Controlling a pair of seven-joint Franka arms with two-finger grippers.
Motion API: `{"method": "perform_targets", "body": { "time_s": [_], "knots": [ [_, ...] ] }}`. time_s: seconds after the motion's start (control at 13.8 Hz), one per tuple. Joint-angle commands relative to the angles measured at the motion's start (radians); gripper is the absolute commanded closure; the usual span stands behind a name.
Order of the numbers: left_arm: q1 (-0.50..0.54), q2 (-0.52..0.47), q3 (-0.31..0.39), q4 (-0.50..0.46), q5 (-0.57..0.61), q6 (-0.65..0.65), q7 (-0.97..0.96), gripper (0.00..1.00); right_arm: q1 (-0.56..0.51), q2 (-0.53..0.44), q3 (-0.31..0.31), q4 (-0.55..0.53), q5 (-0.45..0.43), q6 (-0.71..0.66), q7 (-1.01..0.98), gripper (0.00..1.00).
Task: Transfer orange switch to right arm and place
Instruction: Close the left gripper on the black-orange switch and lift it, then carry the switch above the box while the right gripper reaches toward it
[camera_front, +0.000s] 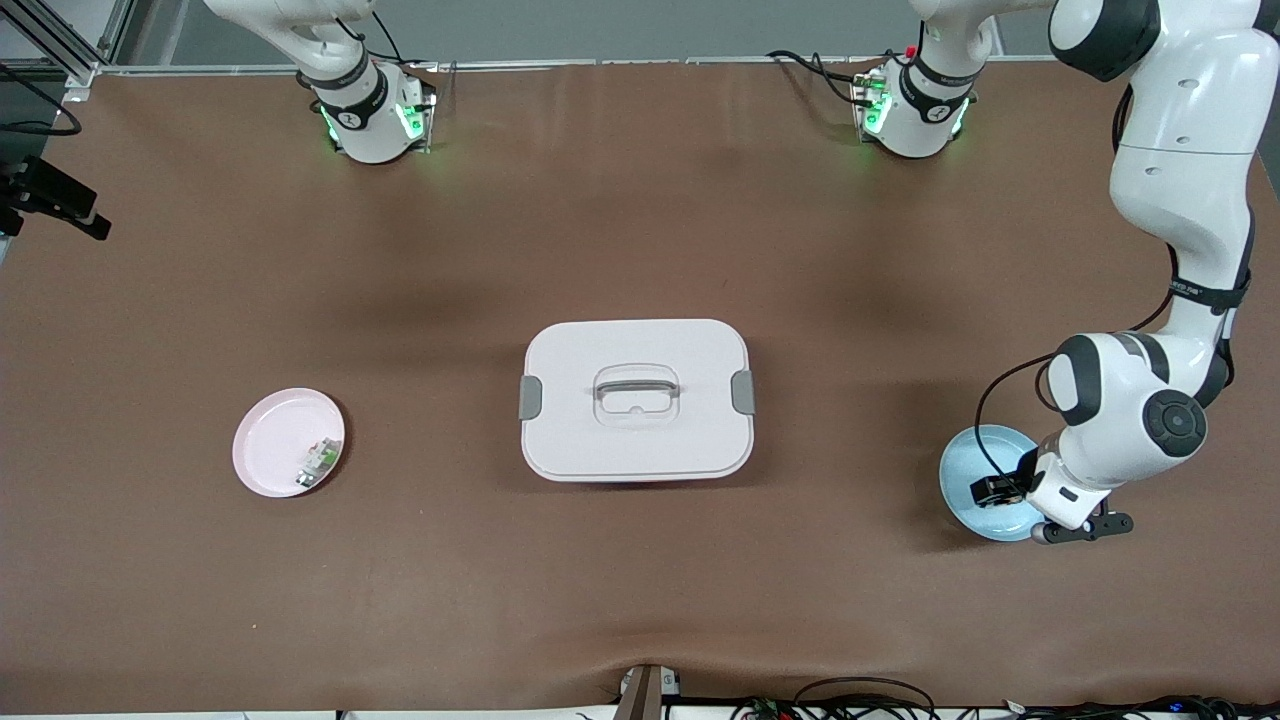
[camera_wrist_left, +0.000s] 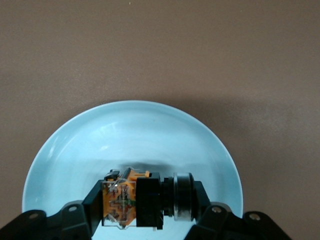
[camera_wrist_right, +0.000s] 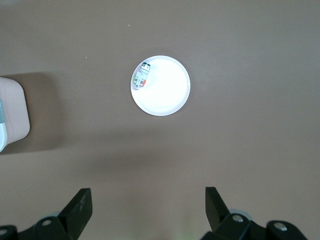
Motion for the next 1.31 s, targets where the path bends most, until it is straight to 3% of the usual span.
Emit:
{"method": "perform_targets", "body": {
  "time_s": [0.0, 0.51, 0.8, 1.24],
  "knots": [
    [0.001, -0.067, -0.009, -0.010, 0.000, -0.090, 0.005, 1.00, -0.004, 0.012, 0.007, 0.025, -0.003, -0.013, 0.014, 0.00],
    [0.003, -0.182, -0.067, -0.010, -0.013, -0.266, -0.001, 1.00, 0.050, 0.035, 0.007, 0.024, -0.003, -0.014, 0.014, 0.00],
    [0.003, -0.225, -0.127, -0.008, -0.013, -0.340, -0.141, 1.00, 0.114, 0.059, 0.009, 0.021, 0.005, -0.001, 0.017, 0.00],
    [0.009, -0.271, -0.268, -0.004, -0.026, -0.423, -0.378, 1.00, 0.144, 0.125, 0.009, 0.016, 0.254, 0.006, 0.098, 0.00]
  ]
}}
